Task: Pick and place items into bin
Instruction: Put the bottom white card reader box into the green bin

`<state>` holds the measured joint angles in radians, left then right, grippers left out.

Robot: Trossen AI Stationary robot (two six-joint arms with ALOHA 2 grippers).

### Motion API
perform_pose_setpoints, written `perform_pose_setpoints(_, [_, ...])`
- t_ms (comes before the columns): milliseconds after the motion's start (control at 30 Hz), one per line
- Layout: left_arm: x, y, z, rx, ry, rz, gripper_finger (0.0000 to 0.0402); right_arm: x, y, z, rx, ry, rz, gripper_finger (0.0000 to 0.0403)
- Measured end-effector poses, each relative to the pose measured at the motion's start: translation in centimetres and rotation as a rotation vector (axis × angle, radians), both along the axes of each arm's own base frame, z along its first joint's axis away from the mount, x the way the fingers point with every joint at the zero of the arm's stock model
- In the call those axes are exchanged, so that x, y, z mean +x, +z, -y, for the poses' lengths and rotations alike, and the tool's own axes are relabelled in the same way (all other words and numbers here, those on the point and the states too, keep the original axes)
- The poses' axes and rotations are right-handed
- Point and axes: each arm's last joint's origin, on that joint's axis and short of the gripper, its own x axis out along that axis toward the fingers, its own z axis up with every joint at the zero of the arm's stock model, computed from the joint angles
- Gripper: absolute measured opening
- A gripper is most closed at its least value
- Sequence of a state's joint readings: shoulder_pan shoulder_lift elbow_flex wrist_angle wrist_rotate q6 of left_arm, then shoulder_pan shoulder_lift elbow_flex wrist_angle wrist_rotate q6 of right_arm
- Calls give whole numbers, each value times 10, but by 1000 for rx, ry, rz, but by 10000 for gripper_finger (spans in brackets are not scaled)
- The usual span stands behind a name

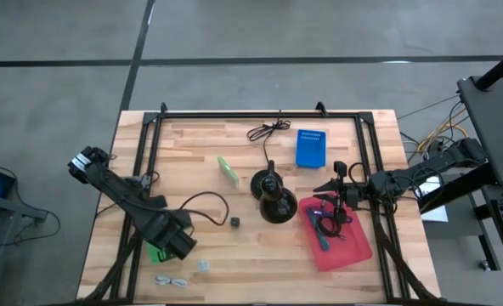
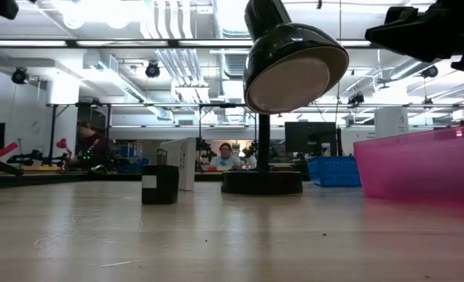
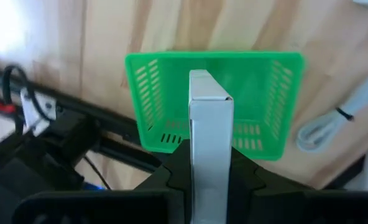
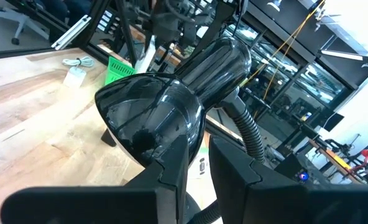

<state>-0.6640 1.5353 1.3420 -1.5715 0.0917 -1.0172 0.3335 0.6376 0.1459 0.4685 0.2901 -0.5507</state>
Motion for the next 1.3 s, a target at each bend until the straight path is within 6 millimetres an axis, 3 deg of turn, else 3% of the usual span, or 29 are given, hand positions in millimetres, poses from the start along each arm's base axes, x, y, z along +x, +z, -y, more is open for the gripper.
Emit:
perform_pose_setpoints(333, [-6, -21, -6, 87, 17, -51, 33, 0, 0, 0, 0, 0, 0, 54])
perform_pose_setpoints(567, [-7, -26, -8, 111, 13, -59, 33, 0, 0, 0, 0, 0, 0, 54])
perform_pose_setpoints(833, [-8, -29, -9, 143, 32, -51, 70, 0, 0, 0, 0, 0, 0, 54])
perform_pose_setpoints(1300, [-6, -33, -8, 118, 39, -26, 76, 0, 0, 0, -2, -1, 0, 54])
